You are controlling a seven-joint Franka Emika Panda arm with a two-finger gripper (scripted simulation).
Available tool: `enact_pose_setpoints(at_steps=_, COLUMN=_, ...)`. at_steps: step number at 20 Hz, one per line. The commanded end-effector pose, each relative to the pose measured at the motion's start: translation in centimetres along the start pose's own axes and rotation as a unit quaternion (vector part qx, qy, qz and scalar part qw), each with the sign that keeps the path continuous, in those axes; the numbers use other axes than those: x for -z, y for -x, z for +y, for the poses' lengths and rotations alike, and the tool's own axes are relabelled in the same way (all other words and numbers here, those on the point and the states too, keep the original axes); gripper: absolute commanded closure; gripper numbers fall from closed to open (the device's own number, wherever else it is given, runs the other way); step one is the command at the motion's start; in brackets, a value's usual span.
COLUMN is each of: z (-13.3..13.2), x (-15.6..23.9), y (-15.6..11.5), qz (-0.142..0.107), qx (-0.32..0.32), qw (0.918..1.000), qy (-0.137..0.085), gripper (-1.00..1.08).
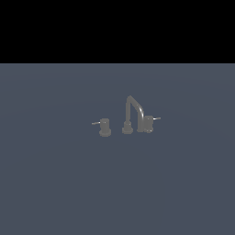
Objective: Turn on the faucet by rotating a designated handle.
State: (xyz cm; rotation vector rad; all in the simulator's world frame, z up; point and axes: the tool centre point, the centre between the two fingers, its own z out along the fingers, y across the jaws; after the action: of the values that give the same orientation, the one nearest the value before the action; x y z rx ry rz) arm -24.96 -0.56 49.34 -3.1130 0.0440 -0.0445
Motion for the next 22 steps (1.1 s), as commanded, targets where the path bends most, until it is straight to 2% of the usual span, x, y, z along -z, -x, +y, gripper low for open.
enact_pose_setpoints(at_steps=1, z=0.0, x=0.0, y=-0.2, qz=0.0, qx=-0.003, qw=1.0, qy=0.0, gripper=1.08)
enact_pose_setpoints(at_steps=11, z=0.6, x=-0.8, y=-3.6, qz=-0.001, qx=-0.051, qw=0.9987, qy=0.001, gripper=1.08)
enact_pose_setpoints(at_steps=17, z=1.3, x=-2.2, y=-7.5, qz=-0.001, qx=-0.105, qw=0.9944, qy=0.003, gripper=1.08)
enact_pose_setpoints(at_steps=22, z=2.3, x=-4.1, y=-11.5, qz=-0.002, qx=-0.162, qw=0.9867, qy=0.005, gripper=1.08)
